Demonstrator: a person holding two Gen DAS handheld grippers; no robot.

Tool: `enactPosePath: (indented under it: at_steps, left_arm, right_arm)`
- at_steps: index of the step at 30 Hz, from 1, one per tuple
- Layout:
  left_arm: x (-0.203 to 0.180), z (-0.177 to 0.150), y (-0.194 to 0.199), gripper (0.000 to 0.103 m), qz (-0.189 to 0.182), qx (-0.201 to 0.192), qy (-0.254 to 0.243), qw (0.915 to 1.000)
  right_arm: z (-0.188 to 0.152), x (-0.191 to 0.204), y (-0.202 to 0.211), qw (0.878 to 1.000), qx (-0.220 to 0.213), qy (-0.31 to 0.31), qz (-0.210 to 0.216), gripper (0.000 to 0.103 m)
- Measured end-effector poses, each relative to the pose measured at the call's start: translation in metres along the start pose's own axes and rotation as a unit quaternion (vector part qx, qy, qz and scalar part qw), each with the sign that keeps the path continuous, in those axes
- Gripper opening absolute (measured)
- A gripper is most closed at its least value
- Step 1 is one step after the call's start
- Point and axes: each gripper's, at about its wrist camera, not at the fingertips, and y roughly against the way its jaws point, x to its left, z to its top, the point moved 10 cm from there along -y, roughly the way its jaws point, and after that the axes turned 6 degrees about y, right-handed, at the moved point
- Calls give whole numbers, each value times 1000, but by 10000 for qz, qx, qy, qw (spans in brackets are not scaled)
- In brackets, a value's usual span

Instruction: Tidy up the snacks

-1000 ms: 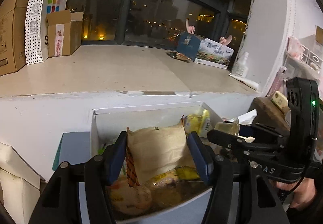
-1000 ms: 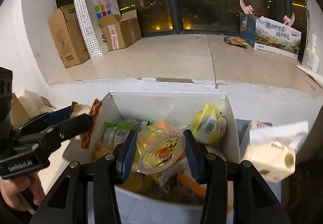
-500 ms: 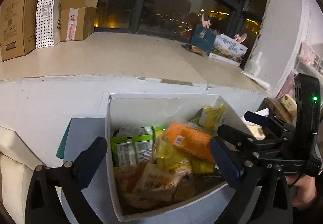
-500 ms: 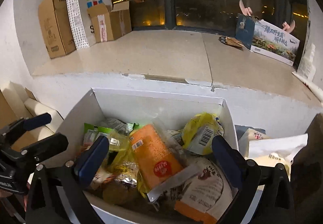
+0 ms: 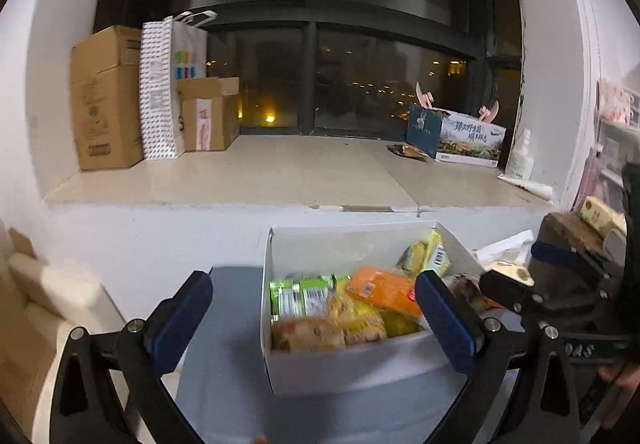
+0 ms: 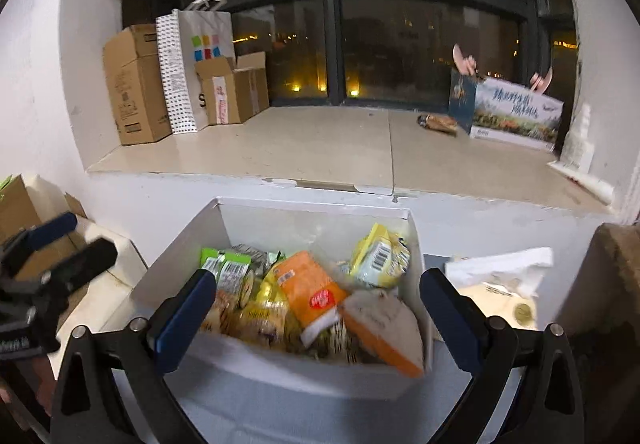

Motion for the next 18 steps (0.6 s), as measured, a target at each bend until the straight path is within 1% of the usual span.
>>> enactPosePath:
  at_steps: [2,4,6,8,11,13,16,18]
  left_arm:
    - [-4,-9,18,103,-303,56,104,9995]
    - [-7,-19,33,103,-393,155,95,9991]
    - [-9,-31,48,103,-233,216,-16,9995]
    - [-13,-46,63,103,-135,339,-172,9992]
    - [-16,-68,83,103,66,463,-323,9984]
    - [-18,-83,92,103,73,572,-336,9978]
    - [-22,-107,106,103,-75,805,-268,9964]
    - [-23,-119,114,103,-132,930,-235,9953]
  right_arm:
    - [-7,6,18,10000,-55,-4,67,103]
    - [-17,12,39,9998,-122,-28,151,103]
    - [-31,16,55,9998,-82,-55,196,103]
    - [-45,17,69,10000,-56,-66,24,103]
    - [-71,23,88,9999,87,45,-35,103]
    - [-85,26,100,9998,179,23,-45,103]
    - [-102,31,119,9996,280,-23,12,103]
    - [-115,32,130,9991,422,-98,32,103]
